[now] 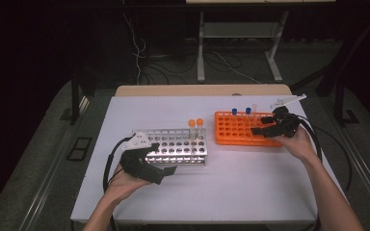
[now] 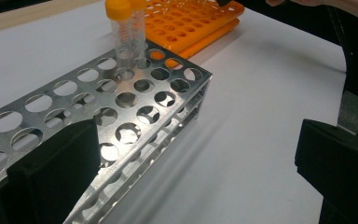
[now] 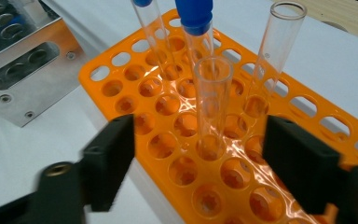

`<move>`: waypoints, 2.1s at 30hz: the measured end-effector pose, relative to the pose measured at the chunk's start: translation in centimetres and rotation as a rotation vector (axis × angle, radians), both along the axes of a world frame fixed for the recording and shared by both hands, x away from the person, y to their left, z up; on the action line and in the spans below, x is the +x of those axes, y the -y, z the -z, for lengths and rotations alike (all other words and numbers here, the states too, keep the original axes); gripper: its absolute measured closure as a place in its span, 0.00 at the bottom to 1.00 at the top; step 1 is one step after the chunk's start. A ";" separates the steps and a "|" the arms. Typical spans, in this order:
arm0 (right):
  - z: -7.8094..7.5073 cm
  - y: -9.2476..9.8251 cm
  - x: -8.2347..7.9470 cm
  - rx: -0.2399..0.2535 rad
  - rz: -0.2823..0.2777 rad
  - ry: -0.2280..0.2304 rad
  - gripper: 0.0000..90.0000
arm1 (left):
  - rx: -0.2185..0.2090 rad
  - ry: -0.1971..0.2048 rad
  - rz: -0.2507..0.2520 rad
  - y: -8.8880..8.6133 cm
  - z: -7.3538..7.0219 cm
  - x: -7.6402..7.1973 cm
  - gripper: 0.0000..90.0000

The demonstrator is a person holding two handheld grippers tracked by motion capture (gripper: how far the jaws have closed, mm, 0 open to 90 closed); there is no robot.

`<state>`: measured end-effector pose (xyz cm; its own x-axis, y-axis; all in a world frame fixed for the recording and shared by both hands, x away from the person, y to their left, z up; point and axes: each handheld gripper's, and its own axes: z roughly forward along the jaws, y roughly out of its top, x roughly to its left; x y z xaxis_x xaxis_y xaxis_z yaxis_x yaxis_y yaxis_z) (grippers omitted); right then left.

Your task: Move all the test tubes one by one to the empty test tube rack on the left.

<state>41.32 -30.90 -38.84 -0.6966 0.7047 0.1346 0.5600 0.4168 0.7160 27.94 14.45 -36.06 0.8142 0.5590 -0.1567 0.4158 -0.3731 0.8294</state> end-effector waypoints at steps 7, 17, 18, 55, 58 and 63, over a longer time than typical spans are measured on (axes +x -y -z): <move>0.8 -0.3 0.6 -0.037 0.022 0.004 0.57 | 0.014 -0.004 0.021 0.3 0.2 -0.2 0.00; 1.3 -1.2 0.6 -0.086 0.018 0.042 0.83 | 0.022 -0.010 0.026 0.4 0.4 -0.2 0.00; 1.2 -1.3 0.6 -0.093 0.016 0.047 0.83 | 0.022 -0.010 0.027 0.4 0.4 -0.2 0.00; -6.4 -2.2 -5.6 -0.021 -0.105 0.070 0.83 | 0.041 0.004 0.058 1.2 -2.0 0.0 0.00; -6.6 -2.7 -6.2 -0.025 -0.132 0.064 0.83 | 0.046 0.007 0.066 1.3 -2.3 -0.1 0.00; -7.1 -3.8 -7.4 -0.030 -0.184 0.056 0.83 | 0.054 0.014 0.078 1.5 -3.0 -0.2 0.00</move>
